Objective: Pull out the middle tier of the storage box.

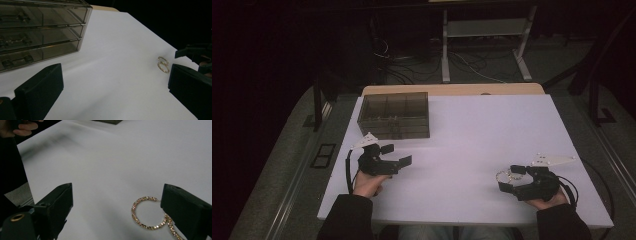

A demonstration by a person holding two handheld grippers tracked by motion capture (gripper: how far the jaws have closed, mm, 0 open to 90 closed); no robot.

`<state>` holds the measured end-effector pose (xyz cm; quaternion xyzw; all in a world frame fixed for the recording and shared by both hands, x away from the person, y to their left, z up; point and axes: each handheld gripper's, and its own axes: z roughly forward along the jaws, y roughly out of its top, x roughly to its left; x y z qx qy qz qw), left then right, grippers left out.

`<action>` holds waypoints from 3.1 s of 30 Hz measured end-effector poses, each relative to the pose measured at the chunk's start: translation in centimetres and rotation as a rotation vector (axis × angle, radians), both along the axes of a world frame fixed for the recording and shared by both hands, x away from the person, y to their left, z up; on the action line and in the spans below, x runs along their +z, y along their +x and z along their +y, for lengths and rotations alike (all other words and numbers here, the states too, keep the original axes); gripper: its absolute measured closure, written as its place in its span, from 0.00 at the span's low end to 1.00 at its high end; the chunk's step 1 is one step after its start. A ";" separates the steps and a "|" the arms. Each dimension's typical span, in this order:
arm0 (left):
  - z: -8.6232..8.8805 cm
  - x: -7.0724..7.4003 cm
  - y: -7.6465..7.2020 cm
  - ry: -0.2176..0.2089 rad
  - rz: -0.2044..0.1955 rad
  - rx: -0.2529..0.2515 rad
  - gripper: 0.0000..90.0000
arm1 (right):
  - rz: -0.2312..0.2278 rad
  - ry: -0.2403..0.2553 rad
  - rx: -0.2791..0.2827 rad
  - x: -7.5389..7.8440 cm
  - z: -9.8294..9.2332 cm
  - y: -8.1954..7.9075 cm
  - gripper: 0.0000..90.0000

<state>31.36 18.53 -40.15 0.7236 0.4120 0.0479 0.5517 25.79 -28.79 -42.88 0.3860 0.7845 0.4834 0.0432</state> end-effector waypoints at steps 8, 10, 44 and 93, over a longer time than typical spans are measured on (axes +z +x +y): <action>0.5 -0.4 0.9 -0.037 0.033 0.044 0.00 | 0.004 0.001 -0.001 0.0 0.0 0.0 0.11; 0.7 -0.6 1.1 -0.054 0.040 0.061 0.00 | 0.001 0.000 0.000 0.0 0.0 0.0 0.11; 2.3 -2.5 4.1 -0.239 0.198 0.216 0.00 | 0.003 0.001 0.008 0.0 0.1 0.0 0.11; 4.7 -6.5 7.7 -0.514 0.458 0.463 0.40 | 0.008 -0.017 0.007 0.0 0.3 0.0 0.11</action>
